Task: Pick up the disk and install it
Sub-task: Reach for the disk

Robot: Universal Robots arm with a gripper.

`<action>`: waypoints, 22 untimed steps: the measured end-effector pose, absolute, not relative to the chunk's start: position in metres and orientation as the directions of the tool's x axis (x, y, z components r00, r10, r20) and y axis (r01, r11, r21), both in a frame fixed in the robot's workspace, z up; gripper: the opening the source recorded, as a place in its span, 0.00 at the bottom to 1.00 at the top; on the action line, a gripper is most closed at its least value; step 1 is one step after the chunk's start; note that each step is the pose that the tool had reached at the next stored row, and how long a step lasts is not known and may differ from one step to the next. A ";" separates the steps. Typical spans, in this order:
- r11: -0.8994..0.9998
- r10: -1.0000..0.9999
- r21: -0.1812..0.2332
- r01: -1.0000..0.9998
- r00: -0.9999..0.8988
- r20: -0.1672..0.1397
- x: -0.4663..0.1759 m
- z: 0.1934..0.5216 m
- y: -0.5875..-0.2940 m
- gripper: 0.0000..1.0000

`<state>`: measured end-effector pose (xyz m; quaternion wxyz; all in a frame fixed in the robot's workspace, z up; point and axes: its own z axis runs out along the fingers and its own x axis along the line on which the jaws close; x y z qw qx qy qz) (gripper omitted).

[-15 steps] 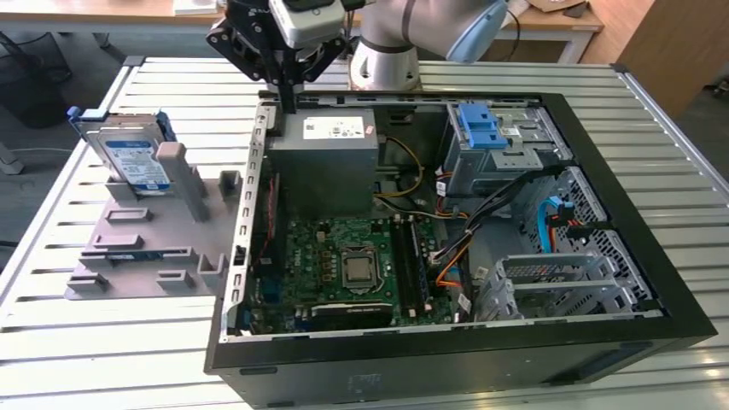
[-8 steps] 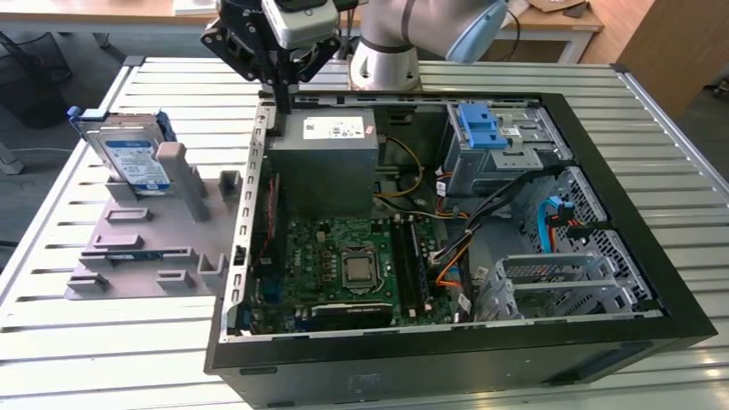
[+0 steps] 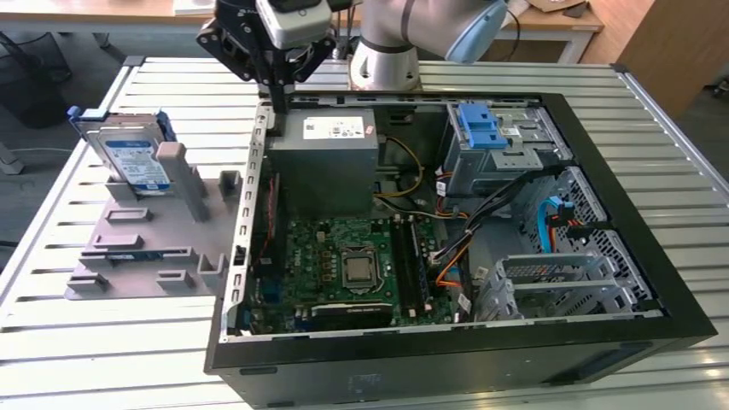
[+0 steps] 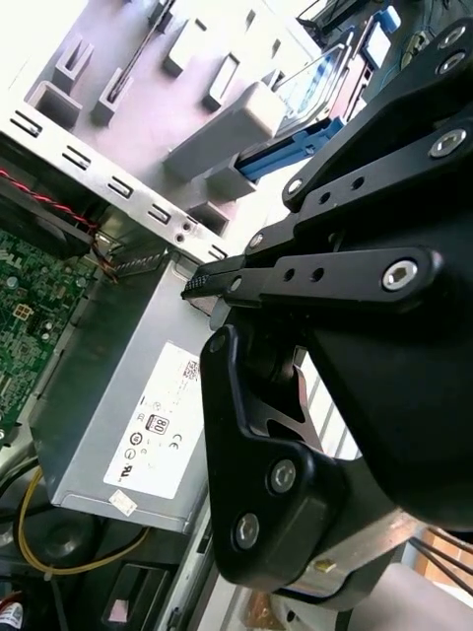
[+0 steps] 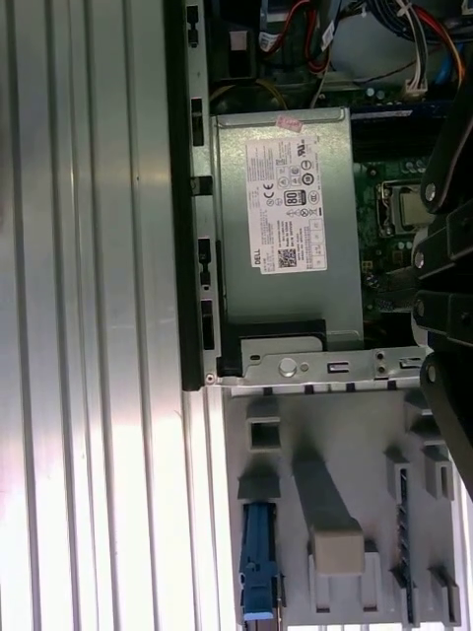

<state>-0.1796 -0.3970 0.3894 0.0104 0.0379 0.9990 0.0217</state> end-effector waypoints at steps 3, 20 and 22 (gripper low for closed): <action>0.996 0.076 0.044 0.075 -0.997 -0.019 -0.181 0.389 -0.397 0.11; 0.996 0.076 0.044 0.075 -0.997 -0.019 -0.191 0.387 -0.394 0.11; 0.996 0.076 0.044 0.075 -0.997 -0.019 -0.191 0.387 -0.394 0.11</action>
